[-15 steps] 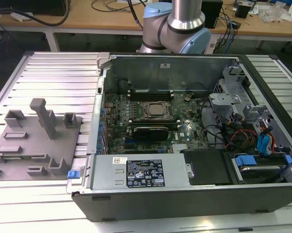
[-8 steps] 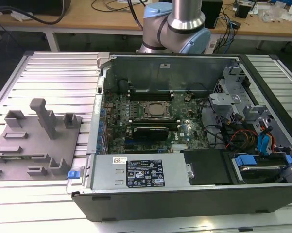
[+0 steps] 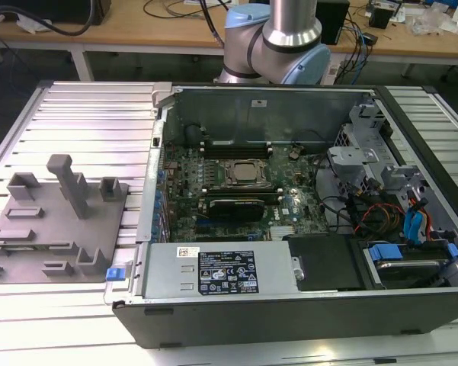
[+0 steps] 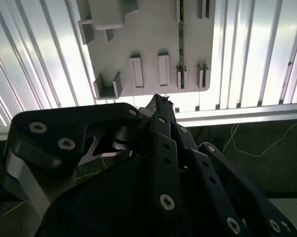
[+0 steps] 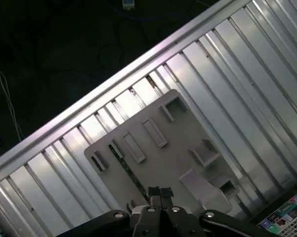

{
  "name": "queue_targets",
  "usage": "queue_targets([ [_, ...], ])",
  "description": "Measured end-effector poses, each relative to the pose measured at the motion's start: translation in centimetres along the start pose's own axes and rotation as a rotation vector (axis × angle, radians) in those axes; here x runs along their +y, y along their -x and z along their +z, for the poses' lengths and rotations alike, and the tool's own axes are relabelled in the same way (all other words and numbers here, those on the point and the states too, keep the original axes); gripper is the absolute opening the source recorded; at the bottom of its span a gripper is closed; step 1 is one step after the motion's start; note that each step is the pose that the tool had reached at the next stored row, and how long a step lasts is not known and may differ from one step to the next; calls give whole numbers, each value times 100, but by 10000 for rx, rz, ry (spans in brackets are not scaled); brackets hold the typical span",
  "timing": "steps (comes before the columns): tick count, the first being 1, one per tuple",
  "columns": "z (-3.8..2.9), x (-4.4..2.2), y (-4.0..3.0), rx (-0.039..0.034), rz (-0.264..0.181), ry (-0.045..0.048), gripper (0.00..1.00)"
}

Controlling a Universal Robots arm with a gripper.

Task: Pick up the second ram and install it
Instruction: 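Pick up the second ram and move it above second insertion slot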

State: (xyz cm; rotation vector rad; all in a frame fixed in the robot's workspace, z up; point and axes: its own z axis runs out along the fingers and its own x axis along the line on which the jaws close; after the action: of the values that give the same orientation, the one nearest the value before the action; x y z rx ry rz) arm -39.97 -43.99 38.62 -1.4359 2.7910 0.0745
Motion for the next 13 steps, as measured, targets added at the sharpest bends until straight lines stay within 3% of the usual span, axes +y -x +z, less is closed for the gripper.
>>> queue_targets([
  [13,0,0,0,64,-1542,36,11],
])
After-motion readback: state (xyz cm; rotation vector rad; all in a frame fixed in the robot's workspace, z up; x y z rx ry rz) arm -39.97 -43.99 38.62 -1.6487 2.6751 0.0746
